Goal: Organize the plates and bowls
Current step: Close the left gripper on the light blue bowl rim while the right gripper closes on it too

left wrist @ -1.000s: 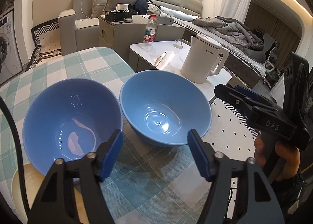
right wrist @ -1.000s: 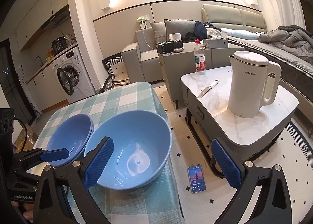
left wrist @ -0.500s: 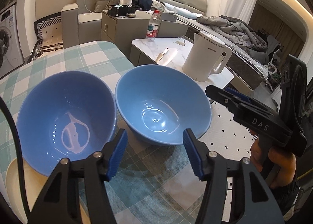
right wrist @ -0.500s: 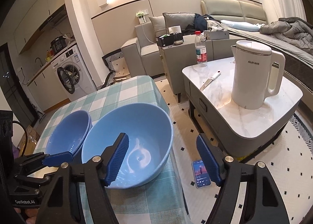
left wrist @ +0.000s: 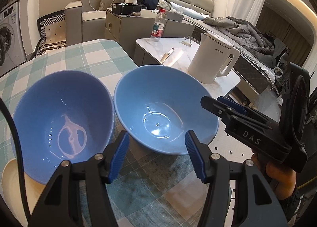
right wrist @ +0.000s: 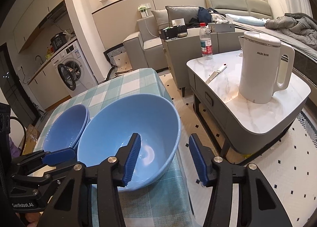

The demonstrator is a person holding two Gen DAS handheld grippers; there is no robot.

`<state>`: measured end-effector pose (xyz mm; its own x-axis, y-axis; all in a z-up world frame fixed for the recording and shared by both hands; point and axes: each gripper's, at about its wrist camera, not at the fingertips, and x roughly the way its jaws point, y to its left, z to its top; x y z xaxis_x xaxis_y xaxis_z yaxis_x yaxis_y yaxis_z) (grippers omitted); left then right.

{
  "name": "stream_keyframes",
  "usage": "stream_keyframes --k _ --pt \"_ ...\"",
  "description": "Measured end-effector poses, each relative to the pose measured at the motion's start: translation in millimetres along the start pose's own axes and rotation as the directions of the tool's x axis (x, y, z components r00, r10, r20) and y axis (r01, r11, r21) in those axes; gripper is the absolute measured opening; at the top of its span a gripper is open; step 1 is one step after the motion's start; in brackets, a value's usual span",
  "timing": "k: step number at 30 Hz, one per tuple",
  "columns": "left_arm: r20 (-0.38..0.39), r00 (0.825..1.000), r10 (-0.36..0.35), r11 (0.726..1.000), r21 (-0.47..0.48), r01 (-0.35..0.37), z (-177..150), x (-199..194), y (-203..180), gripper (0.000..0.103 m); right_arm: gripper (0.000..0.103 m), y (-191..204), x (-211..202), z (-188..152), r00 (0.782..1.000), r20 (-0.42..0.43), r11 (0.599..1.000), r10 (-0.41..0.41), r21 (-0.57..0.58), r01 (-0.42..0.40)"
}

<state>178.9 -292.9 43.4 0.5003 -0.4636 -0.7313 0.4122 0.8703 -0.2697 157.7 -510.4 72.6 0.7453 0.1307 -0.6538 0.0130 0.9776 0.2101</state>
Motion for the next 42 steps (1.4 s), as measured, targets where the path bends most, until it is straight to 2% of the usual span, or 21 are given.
stream_keyframes --k 3,6,12,26,42 --pt "-0.004 1.0 0.006 1.0 -0.005 -0.006 -0.7 3.8 -0.3 0.059 0.039 -3.5 6.5 -1.7 1.0 -0.018 0.999 0.011 0.03 -0.011" --pt "-0.007 1.0 0.01 1.0 -0.009 -0.01 -1.1 6.5 -0.5 0.059 0.037 -6.0 11.3 -2.7 1.0 -0.029 0.999 0.009 0.044 -0.008" --pt "0.003 1.0 0.029 1.0 -0.009 -0.029 -0.6 9.2 0.3 0.057 0.026 -7.8 14.2 -4.1 1.0 -0.031 0.998 0.0 0.055 0.001" --pt "-0.004 0.998 0.065 0.998 -0.007 -0.065 -0.2 17.7 5.0 0.038 0.02 -10.8 18.6 -4.7 1.0 -0.026 0.999 0.001 0.054 0.001" --pt "0.008 0.996 0.091 0.996 0.022 -0.091 -1.6 18.3 3.0 0.038 0.02 -4.1 12.6 -5.5 1.0 -0.015 1.0 -0.013 0.003 0.013"
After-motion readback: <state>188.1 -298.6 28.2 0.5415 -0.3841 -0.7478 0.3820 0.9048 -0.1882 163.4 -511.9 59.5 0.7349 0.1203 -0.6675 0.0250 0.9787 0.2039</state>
